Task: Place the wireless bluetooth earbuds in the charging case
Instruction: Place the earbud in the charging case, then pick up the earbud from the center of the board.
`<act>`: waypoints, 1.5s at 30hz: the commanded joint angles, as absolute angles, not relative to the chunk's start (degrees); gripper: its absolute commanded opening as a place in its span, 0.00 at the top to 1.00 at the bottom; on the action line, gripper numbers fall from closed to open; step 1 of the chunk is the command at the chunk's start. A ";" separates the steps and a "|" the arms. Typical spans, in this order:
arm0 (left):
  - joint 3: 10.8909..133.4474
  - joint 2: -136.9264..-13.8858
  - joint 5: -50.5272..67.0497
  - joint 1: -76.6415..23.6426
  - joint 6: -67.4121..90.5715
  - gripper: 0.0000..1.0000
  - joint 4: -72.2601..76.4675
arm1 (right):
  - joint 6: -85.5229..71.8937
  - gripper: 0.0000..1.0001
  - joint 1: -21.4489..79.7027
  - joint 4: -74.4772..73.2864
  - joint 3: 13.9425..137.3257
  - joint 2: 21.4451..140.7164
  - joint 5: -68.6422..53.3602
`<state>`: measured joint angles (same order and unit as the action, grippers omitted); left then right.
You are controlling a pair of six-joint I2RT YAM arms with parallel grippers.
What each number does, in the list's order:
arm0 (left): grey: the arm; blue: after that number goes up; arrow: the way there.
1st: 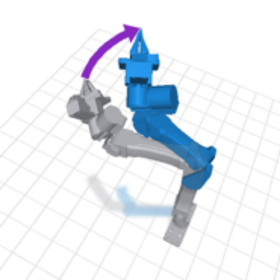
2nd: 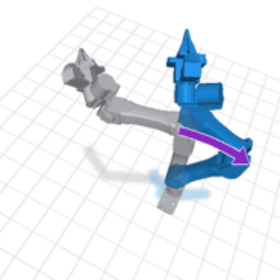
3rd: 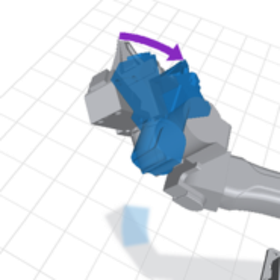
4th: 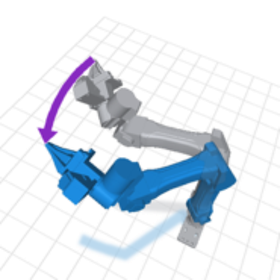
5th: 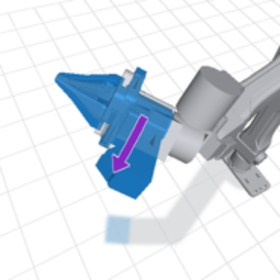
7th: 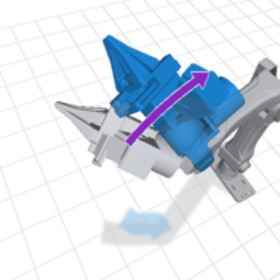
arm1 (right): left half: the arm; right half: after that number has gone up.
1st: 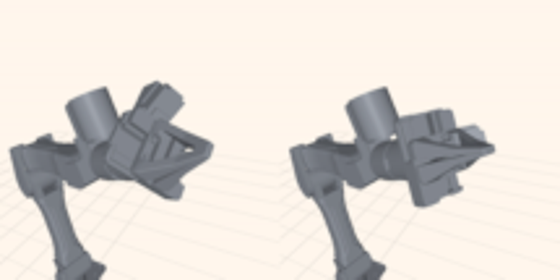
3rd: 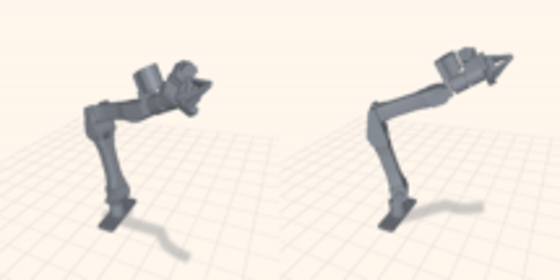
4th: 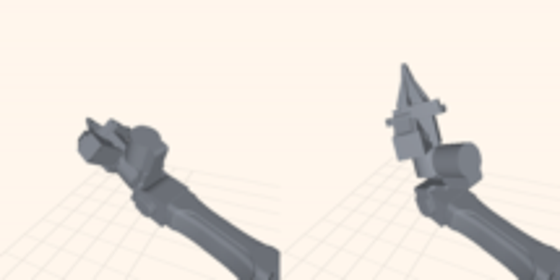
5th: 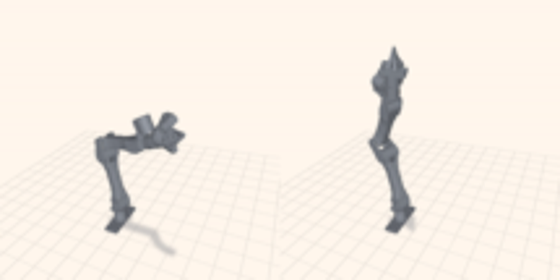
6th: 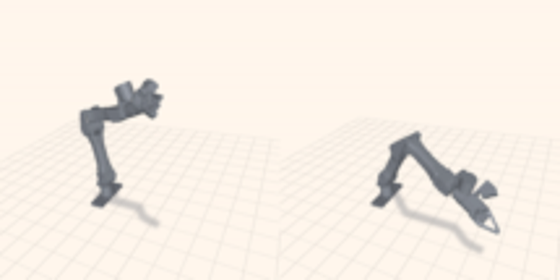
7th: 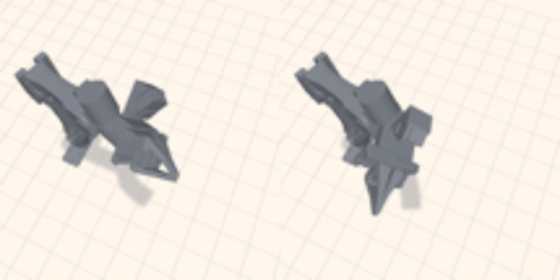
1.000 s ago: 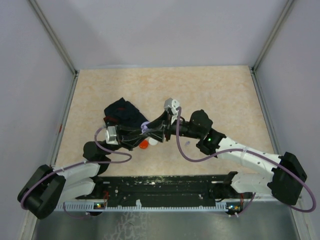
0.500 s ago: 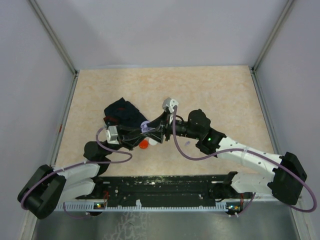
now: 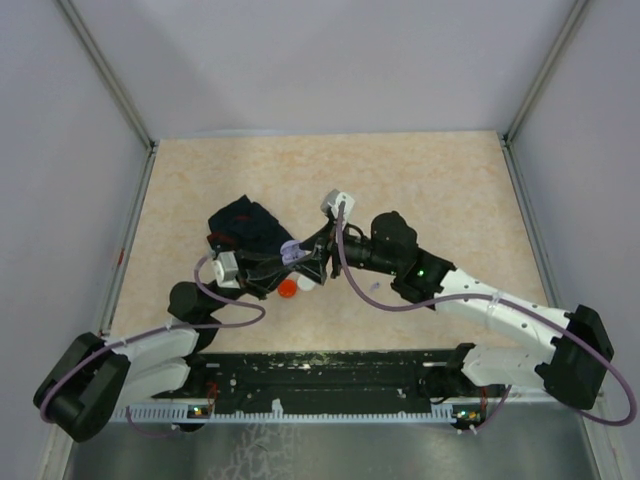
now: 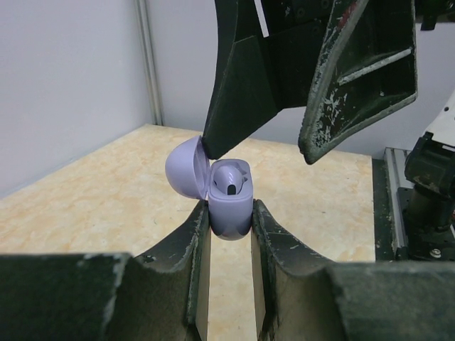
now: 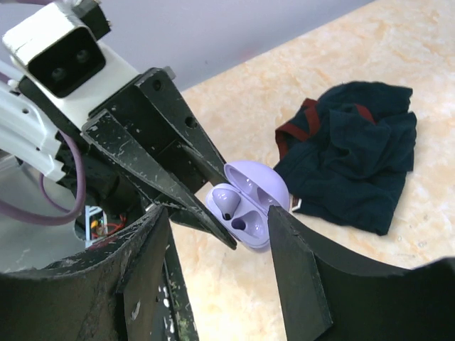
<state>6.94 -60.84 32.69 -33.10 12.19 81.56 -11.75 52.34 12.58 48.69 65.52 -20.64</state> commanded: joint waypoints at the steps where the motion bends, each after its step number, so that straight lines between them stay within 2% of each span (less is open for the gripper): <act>1: 7.34 -58.15 33.65 -33.40 7.93 1.00 77.20 | -11.57 0.41 52.12 5.43 55.63 64.47 -15.97; 10: 7.91 -57.14 34.05 -33.40 5.04 1.00 72.62 | -11.95 0.42 52.16 -8.91 65.05 68.03 -14.79; 21: 7.22 -51.06 26.70 -33.40 2.25 1.00 60.24 | -12.22 0.42 51.66 -27.70 66.88 69.76 4.51; 25: 7.23 -47.91 24.48 -33.46 1.51 1.00 53.65 | -16.02 0.41 48.21 -32.91 63.74 71.64 7.26; 35: 4.38 -49.38 23.91 -33.49 -0.62 1.00 54.76 | -24.51 0.45 38.01 -32.87 52.24 74.34 6.16; 40: 3.88 -48.79 23.71 -33.49 -1.66 1.00 53.48 | -26.10 0.48 35.79 -31.03 51.11 78.29 6.85; 45: 3.79 -47.74 23.77 -33.49 -1.54 1.00 52.36 | -29.27 0.56 35.73 -31.72 52.09 84.01 9.49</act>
